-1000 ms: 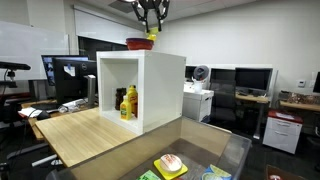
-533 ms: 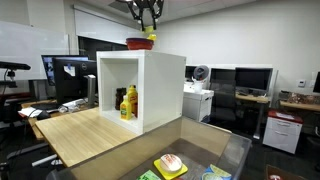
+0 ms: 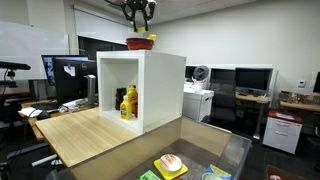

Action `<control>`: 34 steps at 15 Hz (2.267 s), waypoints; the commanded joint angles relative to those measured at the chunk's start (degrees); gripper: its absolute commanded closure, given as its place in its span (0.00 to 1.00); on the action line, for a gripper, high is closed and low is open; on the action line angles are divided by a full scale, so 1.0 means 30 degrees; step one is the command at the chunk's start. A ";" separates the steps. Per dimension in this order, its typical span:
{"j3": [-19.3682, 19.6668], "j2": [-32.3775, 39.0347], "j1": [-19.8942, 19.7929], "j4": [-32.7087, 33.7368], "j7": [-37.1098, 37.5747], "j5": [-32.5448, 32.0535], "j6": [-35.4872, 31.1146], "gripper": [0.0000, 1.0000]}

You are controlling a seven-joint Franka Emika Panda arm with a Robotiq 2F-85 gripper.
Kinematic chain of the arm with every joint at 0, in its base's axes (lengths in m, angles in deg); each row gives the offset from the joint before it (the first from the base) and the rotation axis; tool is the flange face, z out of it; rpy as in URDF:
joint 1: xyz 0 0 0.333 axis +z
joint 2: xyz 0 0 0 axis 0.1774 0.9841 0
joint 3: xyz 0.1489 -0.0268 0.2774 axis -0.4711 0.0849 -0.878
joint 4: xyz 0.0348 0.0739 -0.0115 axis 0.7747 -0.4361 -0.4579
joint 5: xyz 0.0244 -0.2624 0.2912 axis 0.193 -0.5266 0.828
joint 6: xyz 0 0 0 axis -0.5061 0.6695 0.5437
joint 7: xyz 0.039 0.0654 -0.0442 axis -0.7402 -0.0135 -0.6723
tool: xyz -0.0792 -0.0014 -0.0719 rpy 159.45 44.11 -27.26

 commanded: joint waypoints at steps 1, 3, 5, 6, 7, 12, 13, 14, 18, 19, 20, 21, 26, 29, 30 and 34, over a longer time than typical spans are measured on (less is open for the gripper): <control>-0.0176 -0.0971 0.0380 -0.1137 -0.0613 0.0689 -0.0551 0.78; -0.0261 -0.1122 0.0592 -0.1351 -0.0592 0.0820 -0.0632 0.78; -0.0358 -0.1235 0.0765 -0.1574 -0.0563 0.0923 -0.0740 0.78; -0.0400 -0.1284 0.0848 -0.1694 -0.0546 0.0944 -0.0841 0.78; -0.0468 -0.1296 0.0944 -0.1826 -0.0451 0.0952 -0.0974 0.78; -0.0742 -0.1296 0.1356 -0.2397 -0.0206 0.0943 -0.1922 0.78; -0.0811 -0.1304 0.1441 -0.2519 -0.0155 0.0968 -0.2196 0.78; -0.0874 -0.1298 0.1521 -0.2597 -0.0104 0.1013 -0.2371 0.78; -0.1043 -0.1388 0.1677 -0.2724 -0.0161 0.1183 -0.2730 0.78; -0.1063 -0.1400 0.1708 -0.2622 -0.0154 0.1219 -0.2744 0.78; -0.1062 -0.1411 0.1721 -0.2464 -0.0175 0.1319 -0.2624 0.78; -0.1055 -0.1456 0.1722 -0.2391 -0.0188 0.1362 -0.2586 0.78; -0.0902 -0.1831 0.1724 -0.2179 -0.0416 0.1332 -0.2523 0.78; -0.0892 -0.1915 0.1804 -0.1888 -0.0245 0.1379 -0.2471 0.78; -0.0910 -0.1881 0.1831 -0.1758 -0.0141 0.1379 -0.2377 0.78; -0.1038 -0.1679 0.1955 -0.1450 0.0277 0.1273 -0.2374 0.78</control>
